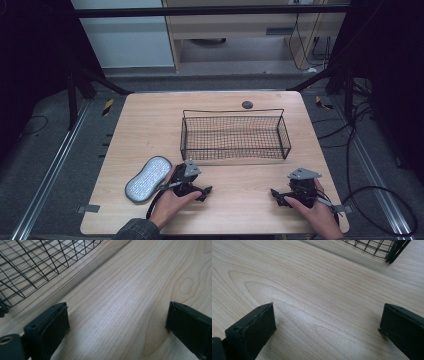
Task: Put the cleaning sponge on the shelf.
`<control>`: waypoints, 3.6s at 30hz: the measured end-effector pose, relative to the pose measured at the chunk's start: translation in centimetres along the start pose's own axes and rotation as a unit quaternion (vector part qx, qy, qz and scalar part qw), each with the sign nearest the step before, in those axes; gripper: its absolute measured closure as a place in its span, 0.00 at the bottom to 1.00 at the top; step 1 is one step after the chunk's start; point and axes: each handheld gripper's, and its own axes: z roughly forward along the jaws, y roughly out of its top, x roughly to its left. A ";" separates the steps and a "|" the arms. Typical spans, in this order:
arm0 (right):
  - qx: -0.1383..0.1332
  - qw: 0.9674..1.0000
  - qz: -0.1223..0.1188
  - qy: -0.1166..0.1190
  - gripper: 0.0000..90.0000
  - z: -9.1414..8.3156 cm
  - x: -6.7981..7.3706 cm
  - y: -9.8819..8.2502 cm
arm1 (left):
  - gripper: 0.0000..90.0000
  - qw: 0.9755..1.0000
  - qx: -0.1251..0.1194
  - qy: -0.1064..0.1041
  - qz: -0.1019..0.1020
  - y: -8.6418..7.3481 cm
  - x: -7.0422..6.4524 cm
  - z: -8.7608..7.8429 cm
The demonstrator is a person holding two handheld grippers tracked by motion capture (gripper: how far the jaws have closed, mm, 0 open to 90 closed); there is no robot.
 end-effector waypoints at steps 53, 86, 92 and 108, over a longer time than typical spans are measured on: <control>-0.001 1.000 0.001 -0.001 0.00 0.0 0.0 -0.1 | 0.05 0.980 0.167 0.080 -0.067 -1.6 8.3 -10.8; -0.001 1.000 0.002 -0.002 0.00 0.0 0.1 -0.1 | 0.03 0.969 0.214 0.077 -0.097 -4.1 10.8 -7.7; -0.001 1.000 0.002 -0.002 0.00 0.0 0.1 -0.1 | 0.03 0.968 0.217 0.068 -0.109 -4.5 11.1 -7.5; -0.002 1.000 0.002 -0.002 0.00 0.0 0.1 -0.1 | 0.10 0.979 0.176 0.079 -0.062 -3.2 10.1 -9.5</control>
